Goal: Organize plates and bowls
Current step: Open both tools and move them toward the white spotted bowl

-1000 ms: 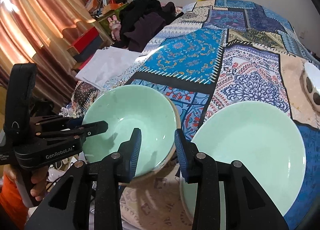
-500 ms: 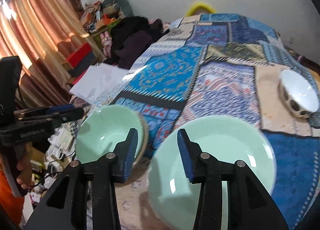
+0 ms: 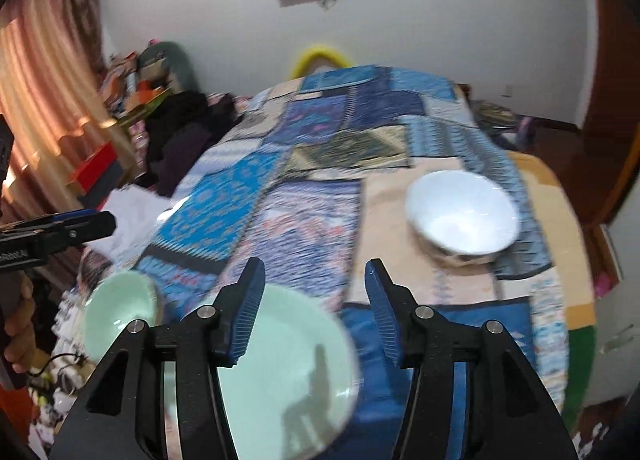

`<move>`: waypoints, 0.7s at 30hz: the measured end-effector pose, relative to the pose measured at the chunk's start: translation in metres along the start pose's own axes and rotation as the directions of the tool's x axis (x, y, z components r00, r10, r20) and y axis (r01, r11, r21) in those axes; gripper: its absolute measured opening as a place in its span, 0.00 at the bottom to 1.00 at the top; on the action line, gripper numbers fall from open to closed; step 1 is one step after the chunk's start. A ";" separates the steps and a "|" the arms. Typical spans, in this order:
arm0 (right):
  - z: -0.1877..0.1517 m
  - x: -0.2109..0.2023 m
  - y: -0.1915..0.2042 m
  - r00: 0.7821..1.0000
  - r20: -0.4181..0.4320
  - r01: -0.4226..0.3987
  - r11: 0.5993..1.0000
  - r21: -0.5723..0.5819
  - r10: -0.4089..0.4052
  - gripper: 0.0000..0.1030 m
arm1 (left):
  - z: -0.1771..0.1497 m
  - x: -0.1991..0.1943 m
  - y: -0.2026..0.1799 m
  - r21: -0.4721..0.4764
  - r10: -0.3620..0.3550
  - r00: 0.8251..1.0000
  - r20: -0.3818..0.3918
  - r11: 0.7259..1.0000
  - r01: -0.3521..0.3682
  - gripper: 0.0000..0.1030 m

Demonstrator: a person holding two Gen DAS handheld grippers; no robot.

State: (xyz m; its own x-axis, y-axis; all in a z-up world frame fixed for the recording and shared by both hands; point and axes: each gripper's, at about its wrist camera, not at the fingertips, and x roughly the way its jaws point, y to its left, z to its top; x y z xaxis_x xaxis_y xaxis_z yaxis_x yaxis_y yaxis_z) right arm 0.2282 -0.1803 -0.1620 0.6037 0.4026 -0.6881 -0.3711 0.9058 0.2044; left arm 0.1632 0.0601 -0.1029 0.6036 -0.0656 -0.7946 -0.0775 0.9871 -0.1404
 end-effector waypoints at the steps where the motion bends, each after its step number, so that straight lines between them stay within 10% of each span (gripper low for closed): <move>1: 0.001 0.000 -0.006 1.000 0.002 0.014 1.000 0.008 -0.014 0.48 | 0.005 0.003 -0.005 0.004 -0.009 1.000 -0.001 1.000 0.009 0.74; 21: 0.008 0.064 -0.135 0.985 -0.080 0.167 0.966 0.198 -0.154 0.48 | 0.075 0.147 -0.110 0.143 -0.055 0.983 -0.174 0.986 0.080 0.76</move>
State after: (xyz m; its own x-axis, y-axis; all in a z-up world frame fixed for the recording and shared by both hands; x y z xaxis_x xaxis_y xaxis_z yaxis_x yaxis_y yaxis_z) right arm 0.3225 -0.2759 -0.2278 0.5955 0.2462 -0.7647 -0.1180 0.9684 0.2198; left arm 0.3200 -0.0468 -0.1598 0.4594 -0.1441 -0.8765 0.0854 0.9893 -0.1179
